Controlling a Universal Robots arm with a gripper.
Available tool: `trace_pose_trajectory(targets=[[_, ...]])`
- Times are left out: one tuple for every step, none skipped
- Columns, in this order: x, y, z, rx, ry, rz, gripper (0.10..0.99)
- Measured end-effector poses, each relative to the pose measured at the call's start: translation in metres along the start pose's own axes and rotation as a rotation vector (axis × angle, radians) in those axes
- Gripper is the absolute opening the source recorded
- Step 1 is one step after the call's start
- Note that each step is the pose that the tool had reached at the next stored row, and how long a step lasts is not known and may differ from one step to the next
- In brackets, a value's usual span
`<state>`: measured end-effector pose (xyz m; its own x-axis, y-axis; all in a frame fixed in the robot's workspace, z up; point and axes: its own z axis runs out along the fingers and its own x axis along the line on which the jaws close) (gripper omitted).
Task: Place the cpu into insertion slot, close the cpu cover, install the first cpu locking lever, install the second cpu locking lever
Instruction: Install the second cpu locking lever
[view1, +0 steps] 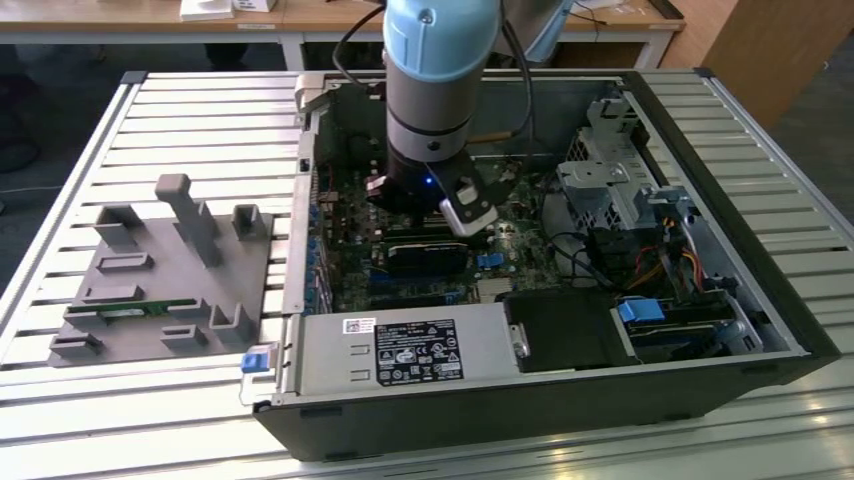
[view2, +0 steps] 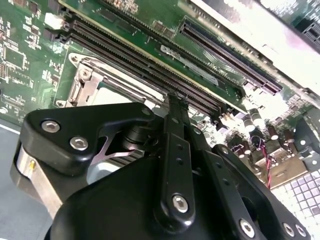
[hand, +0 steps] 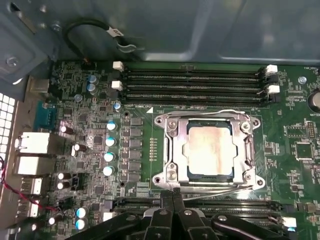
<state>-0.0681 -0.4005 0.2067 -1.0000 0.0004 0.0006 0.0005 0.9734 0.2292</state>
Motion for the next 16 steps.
trace_pose_trajectory(targets=[[0.0001, -0.0002, 0.0012, -0.003, -0.0002, 0.000, 0.106], [0.0001, -0.0006, 0.0026, -0.004, -0.0002, 0.000, 0.106], [0.0001, -0.0009, 0.0039, -0.005, -0.0002, 0.000, 0.106], [0.0001, -0.0012, 0.0051, -0.006, -0.0001, 0.000, 0.106], [0.0001, -0.0014, 0.0060, -0.007, -0.0001, 0.000, 0.106], [0.0002, -0.0016, 0.0067, -0.009, -0.0001, 0.000, 0.106], [0.0003, -0.0018, 0.0072, -0.011, -0.0001, 0.000, 0.106], [0.0005, -0.0027, 0.0072, -0.013, -0.0001, 0.000, 0.106], [0.0013, -0.0039, 0.0071, -0.016, -0.0002, 0.000, 0.106], [0.0018, -0.0050, 0.0069, -0.019, -0.0002, 0.000, 0.106], [0.0022, -0.0058, 0.0067, -0.022, -0.0002, 0.000, 0.106], [0.0026, -0.0065, 0.0066, -0.025, -0.0002, 0.000, 0.106], [0.0030, -0.0069, 0.0065, -0.028, -0.0002, 0.000, 0.106], [0.0034, -0.0071, 0.0066, -0.032, -0.0002, 0.000, 0.106], [0.0039, -0.0071, 0.0067, -0.035, -0.0001, 0.000, 0.106], [0.0041, -0.0072, 0.0070, -0.038, -0.0001, 0.000, 0.106]])
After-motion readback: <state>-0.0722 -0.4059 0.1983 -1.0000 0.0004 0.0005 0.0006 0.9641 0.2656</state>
